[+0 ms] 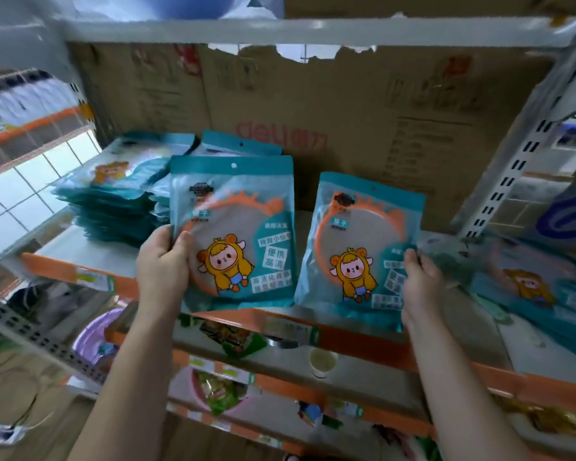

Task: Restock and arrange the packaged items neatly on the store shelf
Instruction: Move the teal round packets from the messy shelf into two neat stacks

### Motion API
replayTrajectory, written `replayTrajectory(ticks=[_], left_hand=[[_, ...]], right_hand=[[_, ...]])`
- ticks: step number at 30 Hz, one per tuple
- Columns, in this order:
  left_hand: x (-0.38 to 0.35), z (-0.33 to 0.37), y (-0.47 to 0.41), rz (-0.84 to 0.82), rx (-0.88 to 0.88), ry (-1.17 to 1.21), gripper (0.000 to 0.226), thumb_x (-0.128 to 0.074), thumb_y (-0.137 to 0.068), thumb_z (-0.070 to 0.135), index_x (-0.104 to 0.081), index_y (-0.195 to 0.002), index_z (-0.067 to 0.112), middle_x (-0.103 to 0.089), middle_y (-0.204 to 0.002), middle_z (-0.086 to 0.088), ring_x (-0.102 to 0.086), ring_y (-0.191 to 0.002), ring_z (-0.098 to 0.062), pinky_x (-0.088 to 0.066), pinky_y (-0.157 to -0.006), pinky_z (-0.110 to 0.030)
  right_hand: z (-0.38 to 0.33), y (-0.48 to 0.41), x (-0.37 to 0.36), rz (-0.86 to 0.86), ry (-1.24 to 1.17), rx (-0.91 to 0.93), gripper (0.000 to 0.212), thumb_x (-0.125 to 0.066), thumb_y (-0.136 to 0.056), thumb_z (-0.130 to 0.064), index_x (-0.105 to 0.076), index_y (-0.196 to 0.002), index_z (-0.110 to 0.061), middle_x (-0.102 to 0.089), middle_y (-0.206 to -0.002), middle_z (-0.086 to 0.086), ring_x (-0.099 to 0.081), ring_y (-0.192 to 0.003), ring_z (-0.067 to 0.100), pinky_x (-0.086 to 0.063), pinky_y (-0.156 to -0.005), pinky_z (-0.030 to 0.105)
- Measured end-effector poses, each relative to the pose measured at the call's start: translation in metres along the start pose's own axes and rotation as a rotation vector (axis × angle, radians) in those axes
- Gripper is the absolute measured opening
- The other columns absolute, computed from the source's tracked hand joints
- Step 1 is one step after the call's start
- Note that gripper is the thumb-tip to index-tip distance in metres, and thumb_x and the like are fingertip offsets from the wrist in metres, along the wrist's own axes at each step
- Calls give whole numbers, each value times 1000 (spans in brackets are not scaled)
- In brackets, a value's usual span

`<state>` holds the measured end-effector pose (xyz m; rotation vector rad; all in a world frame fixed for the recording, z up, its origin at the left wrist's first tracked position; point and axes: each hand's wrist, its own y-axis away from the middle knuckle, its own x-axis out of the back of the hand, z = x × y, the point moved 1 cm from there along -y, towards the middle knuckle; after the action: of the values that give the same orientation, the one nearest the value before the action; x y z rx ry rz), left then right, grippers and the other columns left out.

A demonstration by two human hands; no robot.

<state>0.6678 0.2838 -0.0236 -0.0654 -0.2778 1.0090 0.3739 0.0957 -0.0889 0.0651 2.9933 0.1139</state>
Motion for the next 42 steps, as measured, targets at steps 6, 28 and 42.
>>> replayTrajectory(ticks=[6, 28, 42], left_hand=[[25, 5, -63, 72, -29, 27, 15, -54, -83, 31, -62, -77, 20, -59, -80, -12, -54, -74, -27, -50, -70, -58], [141, -25, -311, -53, -59, -310, 27, -51, -89, 29, -65, -89, 6, -62, -83, -17, -57, -66, -27, -46, -60, -36], [132, -30, -325, -249, -163, -598, 45, -76, -75, 46, -57, -59, 10, -54, -52, -8, -51, -53, -23, -30, -45, -28]], right_hand=[[-17, -12, -63, -94, -12, 16, 25, -47, -102, -24, -63, -82, -19, -68, -66, -4, -64, -64, 15, -52, -63, 32], [-36, 84, -212, 68, -19, 113, 20, -52, -99, -25, -66, -92, -12, -71, -76, -3, -69, -68, 12, -58, -60, 28], [-39, 108, -218, 118, 56, 132, 21, -50, -101, -28, -63, -92, -14, -73, -75, -5, -73, -73, 14, -57, -54, 26]])
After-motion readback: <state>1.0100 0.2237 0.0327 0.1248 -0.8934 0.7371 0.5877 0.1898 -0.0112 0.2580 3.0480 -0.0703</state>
